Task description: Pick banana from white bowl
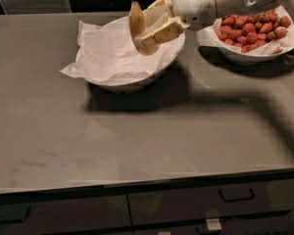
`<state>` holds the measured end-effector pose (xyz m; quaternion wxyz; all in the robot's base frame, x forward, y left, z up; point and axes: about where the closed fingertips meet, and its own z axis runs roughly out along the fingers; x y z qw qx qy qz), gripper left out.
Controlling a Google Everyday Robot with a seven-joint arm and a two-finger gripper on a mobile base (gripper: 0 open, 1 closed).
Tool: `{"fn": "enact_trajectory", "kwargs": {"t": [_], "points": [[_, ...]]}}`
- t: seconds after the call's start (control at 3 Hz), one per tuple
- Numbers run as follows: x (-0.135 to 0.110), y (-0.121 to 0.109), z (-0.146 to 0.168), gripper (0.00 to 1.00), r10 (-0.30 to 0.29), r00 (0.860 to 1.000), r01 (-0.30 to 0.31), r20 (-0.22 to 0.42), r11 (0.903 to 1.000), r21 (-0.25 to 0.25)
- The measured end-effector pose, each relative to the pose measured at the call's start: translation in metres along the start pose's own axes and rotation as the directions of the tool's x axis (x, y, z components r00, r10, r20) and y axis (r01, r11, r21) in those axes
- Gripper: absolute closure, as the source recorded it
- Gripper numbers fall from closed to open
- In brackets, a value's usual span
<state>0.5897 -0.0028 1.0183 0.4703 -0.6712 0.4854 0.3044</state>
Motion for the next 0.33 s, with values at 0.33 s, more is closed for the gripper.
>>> {"fn": "enact_trajectory", "kwargs": {"t": [0.33], "points": [[-0.0158, 0.0254, -0.0198, 1.00, 0.023, 0.997, -0.026, 0.077, 0.9991, 0.034]]}}
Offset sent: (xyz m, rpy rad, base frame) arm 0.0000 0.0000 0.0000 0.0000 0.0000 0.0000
